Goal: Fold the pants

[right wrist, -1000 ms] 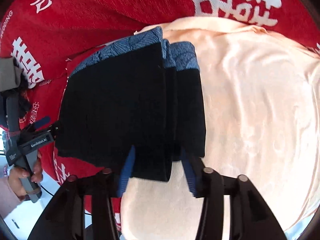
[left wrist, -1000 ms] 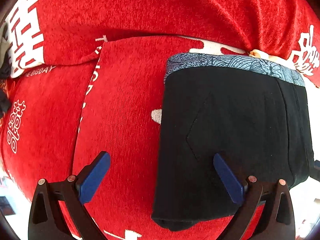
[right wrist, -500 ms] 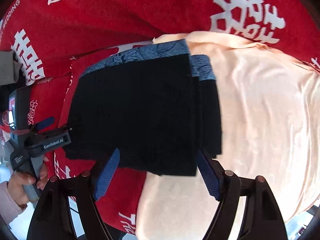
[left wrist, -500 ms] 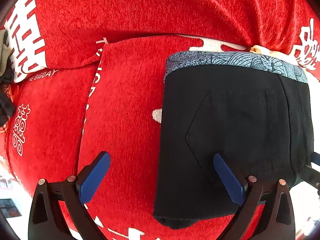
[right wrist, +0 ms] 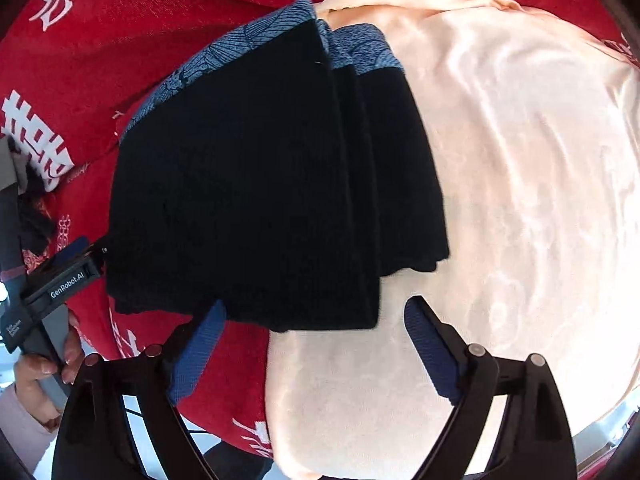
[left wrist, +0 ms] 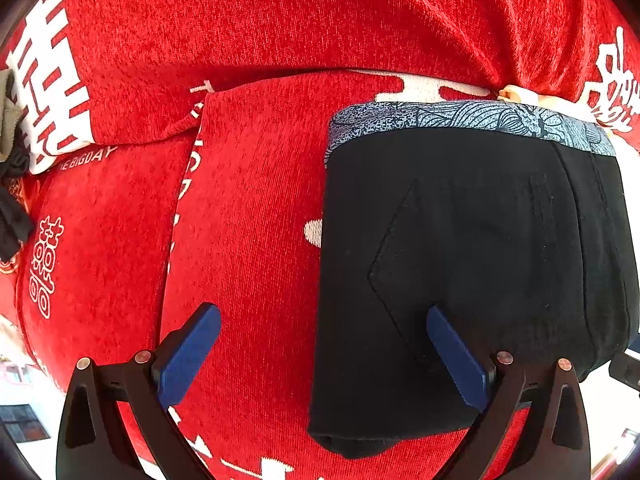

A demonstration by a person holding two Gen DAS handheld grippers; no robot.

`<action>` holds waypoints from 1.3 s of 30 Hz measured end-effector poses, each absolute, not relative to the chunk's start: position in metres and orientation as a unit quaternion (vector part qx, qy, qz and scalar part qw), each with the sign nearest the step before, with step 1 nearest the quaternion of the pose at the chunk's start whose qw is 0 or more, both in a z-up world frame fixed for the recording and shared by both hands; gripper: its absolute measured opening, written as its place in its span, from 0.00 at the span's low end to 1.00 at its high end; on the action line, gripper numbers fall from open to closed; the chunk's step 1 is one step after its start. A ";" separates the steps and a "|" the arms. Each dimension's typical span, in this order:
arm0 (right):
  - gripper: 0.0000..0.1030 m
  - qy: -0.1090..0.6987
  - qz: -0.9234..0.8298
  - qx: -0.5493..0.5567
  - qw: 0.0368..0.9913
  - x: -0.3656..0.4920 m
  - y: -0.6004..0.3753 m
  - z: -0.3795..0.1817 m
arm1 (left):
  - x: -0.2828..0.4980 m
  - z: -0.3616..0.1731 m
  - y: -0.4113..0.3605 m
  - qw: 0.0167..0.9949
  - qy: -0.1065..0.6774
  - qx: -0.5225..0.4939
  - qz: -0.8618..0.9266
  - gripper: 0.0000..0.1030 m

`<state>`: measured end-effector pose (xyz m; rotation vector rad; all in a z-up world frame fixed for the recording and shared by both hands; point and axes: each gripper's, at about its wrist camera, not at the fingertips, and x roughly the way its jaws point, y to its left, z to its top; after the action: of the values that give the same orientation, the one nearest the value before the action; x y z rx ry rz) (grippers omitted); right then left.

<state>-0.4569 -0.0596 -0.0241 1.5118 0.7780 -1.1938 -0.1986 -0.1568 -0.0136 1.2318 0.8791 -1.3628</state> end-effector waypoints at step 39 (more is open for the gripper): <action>1.00 0.151 -0.270 0.712 0.630 -0.549 -0.144 -0.086 | -0.209 -0.059 -0.229 0.301 0.539 0.423 -0.664 1.00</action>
<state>-0.5492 -0.1436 -0.0857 1.6318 0.3458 -0.6191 -0.2090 -0.2286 -0.0590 1.1226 1.4303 -1.7608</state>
